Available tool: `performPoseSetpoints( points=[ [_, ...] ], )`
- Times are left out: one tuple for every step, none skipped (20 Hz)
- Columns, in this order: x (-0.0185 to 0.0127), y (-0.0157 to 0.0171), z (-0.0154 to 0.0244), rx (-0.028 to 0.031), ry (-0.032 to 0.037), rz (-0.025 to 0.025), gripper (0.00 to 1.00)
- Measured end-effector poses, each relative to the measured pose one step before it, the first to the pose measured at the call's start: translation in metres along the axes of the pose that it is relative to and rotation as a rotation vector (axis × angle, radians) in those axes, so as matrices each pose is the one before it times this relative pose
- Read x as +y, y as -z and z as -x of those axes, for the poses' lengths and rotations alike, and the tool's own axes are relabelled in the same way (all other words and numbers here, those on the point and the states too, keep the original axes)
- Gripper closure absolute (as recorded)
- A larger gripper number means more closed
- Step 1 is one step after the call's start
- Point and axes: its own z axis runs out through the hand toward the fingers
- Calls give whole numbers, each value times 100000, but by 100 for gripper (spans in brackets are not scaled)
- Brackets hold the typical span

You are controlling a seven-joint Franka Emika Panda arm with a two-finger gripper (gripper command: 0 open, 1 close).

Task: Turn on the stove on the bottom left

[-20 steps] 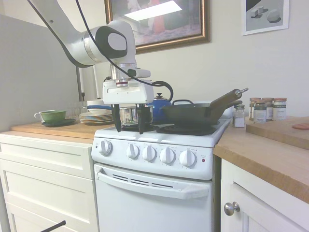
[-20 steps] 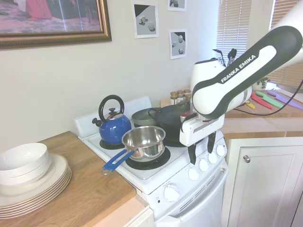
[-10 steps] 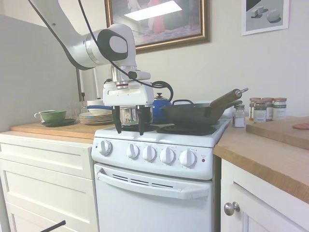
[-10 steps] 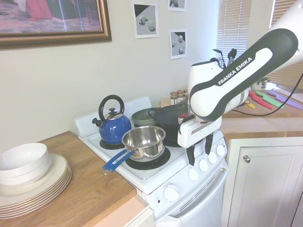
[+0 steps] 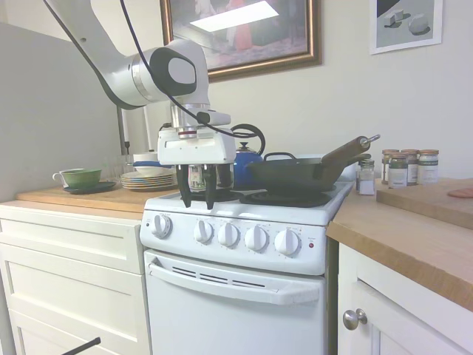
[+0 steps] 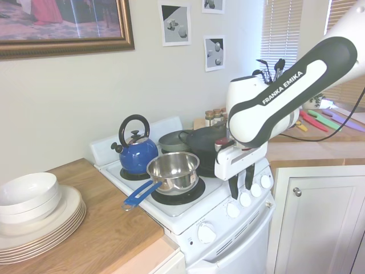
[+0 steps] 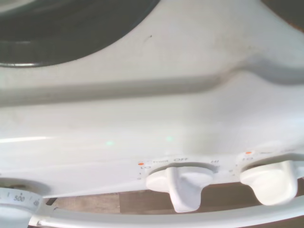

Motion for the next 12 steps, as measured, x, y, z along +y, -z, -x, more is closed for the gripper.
performPoseSetpoints(
  points=[
    [-63, 6, 48, 95, 170, -84, 100],
    [-70, 14, 48, 118, 207, -78, 100],
    [-88, 10, 67, 120, 275, -57, 100],
    [-72, -18, 72, 13, 238, 14, 100],
    [-79, -55, 86, -55, 279, 105, 100],
    [-79, -78, 79, -22, 267, 192, 100],
    [-66, -121, 61, -42, 262, 229, 100],
    [-27, -187, 14, -46, 146, 143, 100],
    [-17, -224, -4, 61, 126, 51, 100],
    [7, -263, 6, 1, 144, 166, 100],
    [40, -266, -14, 45, 81, 134, 100],
    [53, -250, -3, 222, 107, 1, 100]
  ],
)
